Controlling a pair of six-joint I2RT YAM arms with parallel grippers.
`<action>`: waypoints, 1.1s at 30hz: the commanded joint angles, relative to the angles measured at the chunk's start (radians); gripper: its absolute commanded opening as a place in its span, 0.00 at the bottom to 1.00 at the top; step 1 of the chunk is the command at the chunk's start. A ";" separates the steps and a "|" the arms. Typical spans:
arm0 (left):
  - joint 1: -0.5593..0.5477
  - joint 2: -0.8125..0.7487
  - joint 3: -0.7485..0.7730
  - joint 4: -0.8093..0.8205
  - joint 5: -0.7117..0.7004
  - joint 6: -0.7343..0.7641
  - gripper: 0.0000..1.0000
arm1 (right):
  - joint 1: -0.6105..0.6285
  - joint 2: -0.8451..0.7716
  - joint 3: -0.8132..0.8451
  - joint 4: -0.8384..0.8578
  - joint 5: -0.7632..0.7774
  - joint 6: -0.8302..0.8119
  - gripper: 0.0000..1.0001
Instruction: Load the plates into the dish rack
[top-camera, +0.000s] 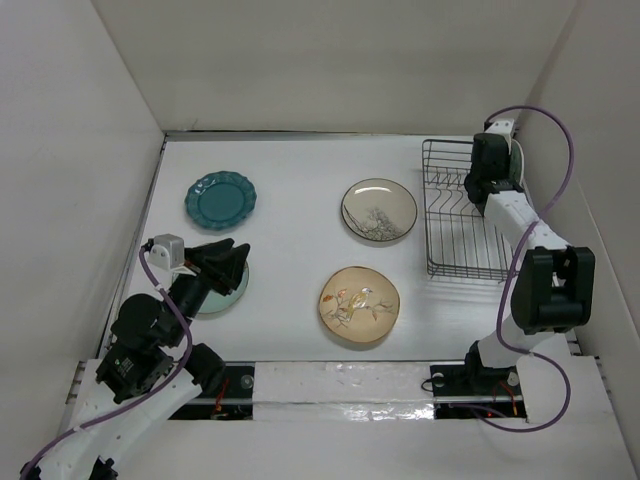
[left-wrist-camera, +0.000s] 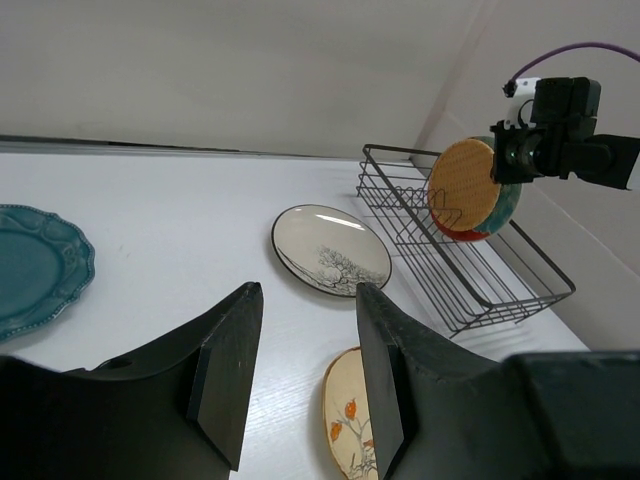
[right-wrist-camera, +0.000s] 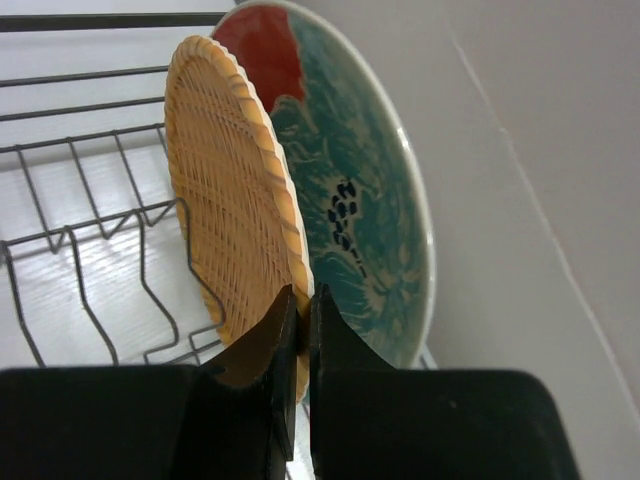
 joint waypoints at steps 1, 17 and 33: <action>-0.005 0.019 -0.006 0.048 0.005 0.008 0.39 | -0.011 -0.015 -0.054 0.018 -0.063 0.097 0.00; -0.005 0.044 -0.006 0.048 -0.019 0.014 0.33 | 0.110 -0.144 0.021 -0.171 -0.023 0.292 0.77; -0.005 0.148 0.001 0.017 -0.209 0.011 0.00 | 0.800 0.253 0.100 0.315 -0.755 0.713 0.00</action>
